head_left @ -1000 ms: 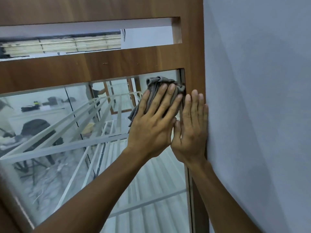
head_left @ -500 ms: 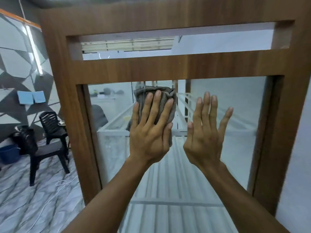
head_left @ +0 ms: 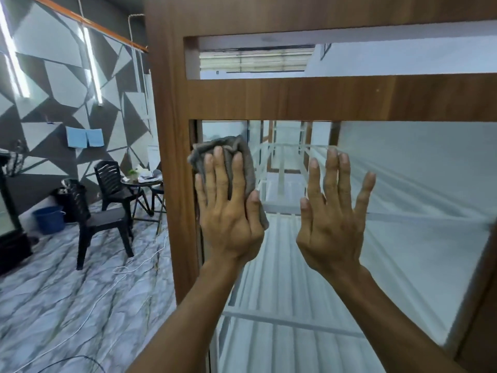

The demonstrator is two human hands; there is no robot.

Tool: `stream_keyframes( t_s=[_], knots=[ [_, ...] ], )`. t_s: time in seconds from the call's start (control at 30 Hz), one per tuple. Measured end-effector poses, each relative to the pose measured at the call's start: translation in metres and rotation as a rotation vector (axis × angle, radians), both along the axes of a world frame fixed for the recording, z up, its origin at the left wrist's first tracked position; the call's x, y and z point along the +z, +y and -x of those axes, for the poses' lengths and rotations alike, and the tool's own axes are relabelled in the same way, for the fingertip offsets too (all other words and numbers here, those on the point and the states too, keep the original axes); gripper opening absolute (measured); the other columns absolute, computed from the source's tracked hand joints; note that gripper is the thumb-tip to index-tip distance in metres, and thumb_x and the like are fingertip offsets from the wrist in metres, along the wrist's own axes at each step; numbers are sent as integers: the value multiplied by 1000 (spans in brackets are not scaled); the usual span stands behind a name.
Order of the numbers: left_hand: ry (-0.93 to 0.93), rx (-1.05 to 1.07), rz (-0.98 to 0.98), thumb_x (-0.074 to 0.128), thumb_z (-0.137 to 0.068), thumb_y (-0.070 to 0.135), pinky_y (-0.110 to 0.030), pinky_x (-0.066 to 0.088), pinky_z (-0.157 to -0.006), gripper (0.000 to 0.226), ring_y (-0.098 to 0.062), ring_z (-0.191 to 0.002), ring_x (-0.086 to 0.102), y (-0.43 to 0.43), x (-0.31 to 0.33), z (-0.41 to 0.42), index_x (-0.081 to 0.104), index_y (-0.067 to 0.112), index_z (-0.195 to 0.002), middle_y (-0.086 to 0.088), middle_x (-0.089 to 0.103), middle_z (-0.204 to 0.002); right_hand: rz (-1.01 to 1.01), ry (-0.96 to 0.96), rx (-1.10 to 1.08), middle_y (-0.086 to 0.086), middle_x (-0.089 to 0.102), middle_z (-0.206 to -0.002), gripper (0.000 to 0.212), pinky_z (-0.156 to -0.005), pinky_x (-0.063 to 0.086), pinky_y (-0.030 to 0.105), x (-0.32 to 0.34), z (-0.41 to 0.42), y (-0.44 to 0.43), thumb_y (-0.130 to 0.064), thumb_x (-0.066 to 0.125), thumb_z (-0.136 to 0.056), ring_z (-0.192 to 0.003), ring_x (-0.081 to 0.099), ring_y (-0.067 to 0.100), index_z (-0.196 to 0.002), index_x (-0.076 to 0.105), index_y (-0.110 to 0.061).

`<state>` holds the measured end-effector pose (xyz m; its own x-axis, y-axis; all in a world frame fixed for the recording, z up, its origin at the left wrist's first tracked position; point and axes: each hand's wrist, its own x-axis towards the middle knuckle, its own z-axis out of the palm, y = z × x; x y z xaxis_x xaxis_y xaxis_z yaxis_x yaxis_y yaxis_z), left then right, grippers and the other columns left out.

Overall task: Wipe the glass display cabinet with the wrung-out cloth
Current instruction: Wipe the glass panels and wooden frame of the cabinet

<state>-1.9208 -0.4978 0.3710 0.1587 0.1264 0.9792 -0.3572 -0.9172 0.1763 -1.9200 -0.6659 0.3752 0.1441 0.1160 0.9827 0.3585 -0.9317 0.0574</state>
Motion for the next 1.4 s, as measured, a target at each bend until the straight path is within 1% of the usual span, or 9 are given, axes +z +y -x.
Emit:
stream_keyframes(
  t_s=[0.07,0.2,0.37,0.57,0.7,0.9,1.1,1.23,1.4],
  knots=[
    [53,7,55,33,-107,36,-55,2,-129,62,-34,-160,6,-26,-19,6,21,6,-161,-18,12,-170,15,2,27,18,21,-167,55,-126,2,62,-2,2,-3,-26,32,-109,-157,17,35,-160,23,-9],
    [17,-17,-366,29,-109,40,-56,6,-128,60,-32,-159,12,-39,-14,5,23,12,-162,-17,19,-169,67,5,1,18,25,-166,52,-127,5,58,-9,7,-30,-24,39,-107,-156,20,37,-158,36,-14],
    [27,7,-77,39,-106,37,-56,3,-128,63,-36,-159,12,-77,26,5,27,10,-162,-19,16,-170,5,-8,-39,19,25,-166,52,-127,6,60,-10,8,-69,-27,37,-107,-156,19,36,-158,34,-16],
    [12,-21,-473,36,-108,38,-56,9,-129,60,-28,-160,7,-86,-11,4,29,15,-162,-13,17,-171,-103,-11,-81,17,20,-167,53,-126,8,63,-18,7,-115,-27,32,-107,-157,11,33,-158,32,-10],
    [25,-4,-172,39,-108,36,-57,5,-128,62,-35,-159,12,-139,30,8,26,12,-164,-16,15,-171,-109,-16,-75,17,22,-166,52,-126,10,63,-22,8,-122,-27,33,-108,-158,12,32,-156,36,-10],
    [-6,-102,-677,46,-107,34,-55,6,-129,64,-28,-161,7,-167,-5,8,25,14,-164,-12,15,-172,-164,-39,-218,19,27,-164,49,-126,3,60,-36,19,-163,-31,31,-110,-159,3,28,-155,39,-15],
    [4,-99,-482,31,-110,35,-57,-2,-128,61,-29,-161,2,-239,23,12,17,13,-166,-12,6,-173,-325,-65,-245,21,19,-165,60,-125,13,64,-53,25,-190,-29,39,-104,-157,11,34,-158,26,-4],
    [26,-141,-624,26,-111,35,-55,-5,-129,62,-28,-161,-2,-275,19,10,10,13,-166,-12,2,-174,-428,-72,-172,21,23,-166,64,-127,19,56,-63,28,-197,-11,51,-99,-157,18,35,-156,26,5],
    [-12,-185,-756,26,-112,36,-53,-4,-129,61,-29,-161,0,-269,8,10,11,11,-166,-13,3,-174,-300,16,-127,15,19,-168,55,-129,14,47,-80,39,-220,-12,35,-105,-159,14,28,-157,24,1]
  ],
)
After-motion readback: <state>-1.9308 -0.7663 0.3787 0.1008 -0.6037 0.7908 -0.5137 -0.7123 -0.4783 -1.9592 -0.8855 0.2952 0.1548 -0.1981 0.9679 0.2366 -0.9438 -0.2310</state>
